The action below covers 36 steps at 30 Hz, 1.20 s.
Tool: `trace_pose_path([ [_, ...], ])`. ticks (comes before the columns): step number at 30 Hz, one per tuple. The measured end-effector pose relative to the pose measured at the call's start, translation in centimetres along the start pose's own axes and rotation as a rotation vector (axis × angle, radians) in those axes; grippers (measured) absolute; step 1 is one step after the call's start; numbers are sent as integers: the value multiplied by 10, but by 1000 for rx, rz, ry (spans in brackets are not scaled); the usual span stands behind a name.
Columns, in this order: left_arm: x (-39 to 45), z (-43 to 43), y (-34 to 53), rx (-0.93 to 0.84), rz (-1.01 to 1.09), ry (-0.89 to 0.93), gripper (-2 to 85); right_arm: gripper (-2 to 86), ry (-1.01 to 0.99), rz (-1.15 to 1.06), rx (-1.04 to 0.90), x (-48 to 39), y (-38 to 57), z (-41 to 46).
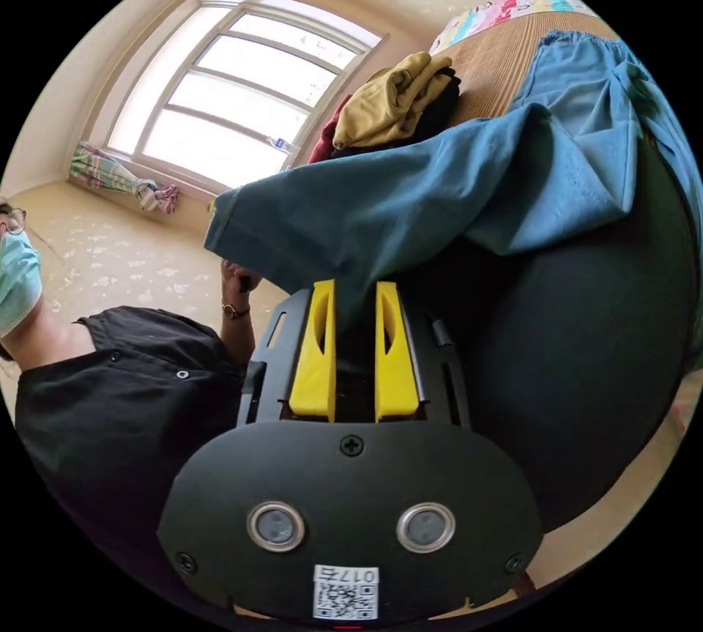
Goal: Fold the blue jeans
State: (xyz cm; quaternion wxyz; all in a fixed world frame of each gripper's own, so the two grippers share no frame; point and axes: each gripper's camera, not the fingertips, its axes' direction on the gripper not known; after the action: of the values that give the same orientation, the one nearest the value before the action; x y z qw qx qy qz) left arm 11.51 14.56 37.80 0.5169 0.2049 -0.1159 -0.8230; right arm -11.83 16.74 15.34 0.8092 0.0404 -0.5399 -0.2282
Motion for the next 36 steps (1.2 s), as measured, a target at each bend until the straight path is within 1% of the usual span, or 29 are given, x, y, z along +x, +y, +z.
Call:
trace_pose_path([
  [1, 7, -6, 5, -11, 16, 35, -10, 39, -43, -27, 5, -4, 0, -4],
  [3, 35, -16, 12, -54, 96, 77, -10, 23, -242, -205, 92, -35, 7, -40],
  [4, 61, -21, 19, -101, 165, 113, -10, 22, -299, -255, 116, -45, 10, -51],
  [5, 88, -22, 26, -169, 228, 146, -10, 19, -407, -343, 158, -65, 15, -75],
  [6, 102, -21, 31, -207, 251, 147, -10, 18, -492, -431, 197, -85, 23, -99],
  [7, 127, -15, 41, -289, 283, 109, -9, 17, -522, -476, 214, -96, 28, -110],
  [8, 147, -5, 52, -373, 305, 59, -10, 16, -498, -534, 231, -118, 37, -127],
  [9, 156, -1, 57, -408, 314, 47, -10, 16, -403, -555, 224, -138, 45, -137],
  [10, 170, 4, 68, -461, 327, 45, -10, 16, -357, -559, 211, -147, 49, -139],
  [12, 177, 5, 82, -503, 325, 29, -10, 16, -173, -574, 68, -166, 62, -131],
  [13, 173, 0, 88, -504, 298, -13, -10, 17, -111, -550, 27, -166, 64, -126],
  [15, 156, -15, 91, -461, 230, -101, -9, 18, 83, -385, -127, -142, 70, -101],
  [16, 139, -25, 89, -421, 171, -147, -8, 19, 108, -345, -174, -133, 71, -94],
  [17, 120, -31, 86, -393, 101, -187, -7, 19, 132, -286, -263, -117, 76, -84],
  [18, 110, -31, 84, -390, 64, -207, -6, 20, 118, -272, -328, -105, 84, -77],
  [20, 74, -18, 75, -429, -27, -261, 9, 24, 110, -267, -372, -93, 92, -75],
  [22, 56, -1, 67, -451, -43, -232, 31, 30, 165, -241, -320, -78, 94, -85],
  [23, 45, 12, 61, -462, -42, -175, 46, 35, 251, -169, -237, -61, 91, -96],
  [24, 40, 18, 58, -467, -42, -144, 45, 42, 371, -37, -152, -36, 85, -108],
  [25, 31, 29, 52, -476, -45, -90, 44, 46, 444, 44, -110, -21, 82, -114],
  [27, 19, 45, 44, -486, -46, -44, 26, 69, 749, 361, 59, 43, 76, -129],
  [29, 10, 66, 33, -515, -45, -15, 2, 82, 909, 465, 137, 81, 72, -125],
  [30, 9, 70, 30, -521, -41, -8, 0, 87, 939, 478, 157, 102, 66, -117],
  [33, 10, 81, 17, -530, -28, 36, -6, 96, 855, 459, 152, 145, 42, -88],
  [34, 11, 81, 14, -530, -31, 42, -7, 96, 874, 449, 144, 150, 39, -82],
  [36, 13, 73, 10, -527, -40, 18, -8, 70, 1009, 440, 75, 165, 32, -58],
])
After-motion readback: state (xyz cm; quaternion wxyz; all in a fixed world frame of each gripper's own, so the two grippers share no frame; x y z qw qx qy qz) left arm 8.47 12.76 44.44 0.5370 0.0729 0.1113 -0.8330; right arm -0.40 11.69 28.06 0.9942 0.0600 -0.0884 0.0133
